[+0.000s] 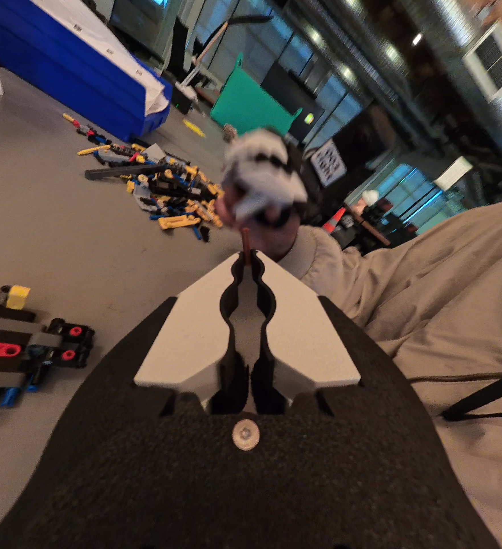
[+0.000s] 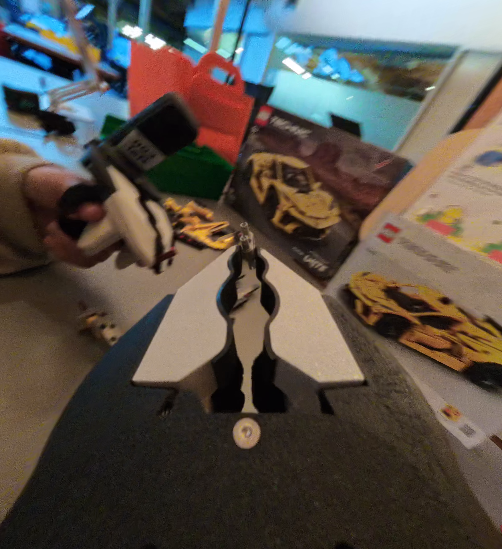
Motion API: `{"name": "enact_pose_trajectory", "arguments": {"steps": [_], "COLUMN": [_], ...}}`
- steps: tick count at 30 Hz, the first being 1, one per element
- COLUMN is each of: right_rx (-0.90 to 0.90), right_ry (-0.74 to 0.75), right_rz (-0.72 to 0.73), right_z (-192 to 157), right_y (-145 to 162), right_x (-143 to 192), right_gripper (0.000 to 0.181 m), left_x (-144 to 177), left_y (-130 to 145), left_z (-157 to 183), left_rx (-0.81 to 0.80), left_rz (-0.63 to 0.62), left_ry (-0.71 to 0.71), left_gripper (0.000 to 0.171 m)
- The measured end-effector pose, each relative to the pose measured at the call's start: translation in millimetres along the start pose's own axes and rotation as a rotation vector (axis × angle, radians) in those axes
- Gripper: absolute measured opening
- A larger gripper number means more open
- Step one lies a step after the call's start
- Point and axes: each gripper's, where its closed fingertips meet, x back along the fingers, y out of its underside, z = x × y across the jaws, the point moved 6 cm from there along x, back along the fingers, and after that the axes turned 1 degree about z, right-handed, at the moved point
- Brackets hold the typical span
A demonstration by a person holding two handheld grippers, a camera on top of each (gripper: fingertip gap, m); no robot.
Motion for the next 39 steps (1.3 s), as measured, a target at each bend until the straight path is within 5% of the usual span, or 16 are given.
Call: {"name": "enact_pose_trajectory", "arguments": {"steps": [3,6,8,11,17,24,28,30,36,39], "right_rx": [-0.268,-0.291,-0.504,-1.112,-1.274,-1.267,-0.959,-0.817,-0.525,-0.580], "right_ry": [0.204,0.264,0.280,0.143,0.009,0.113,0.359,0.430,0.531,0.251], "right_rz": [0.097,-0.298,-0.520,-0.162,-0.098,-0.234,-0.603,-0.675,-0.468,-0.370], "right_z": [63,97,109,123,127,130,137,142,152,110], "right_y": [3,52,81,78,77,96,121,121,63,37], "right_x": [44,76,104,136,155,164,184,190,189,138], "right_gripper": [0.007,0.008,0.008,0.008,0.008,0.008,0.008,0.021,0.034,0.033], "left_x": [-1,0,2,3,1,0,0,-1,-5,-8], "left_y": [-1,-1,-1,-2,2,3,4,5,8,8], "left_z": [5,-3,-7,-10,-11,-13,-13,-14,-10,-7], "left_rx": [-0.005,-0.025,-0.016,0.014,-0.013,-0.022,-0.028,-0.034,-0.082,-0.173], "left_rz": [0.016,0.003,0.009,0.016,-0.017,-0.029,-0.034,-0.042,-0.057,-0.066], "left_ry": [0.024,-0.057,-0.077,-0.073,-0.102,-0.118,-0.128,-0.136,-0.145,-0.174], "left_gripper": [0.003,0.004,0.004,0.004,0.004,0.004,0.004,0.004,0.004,0.004]}}
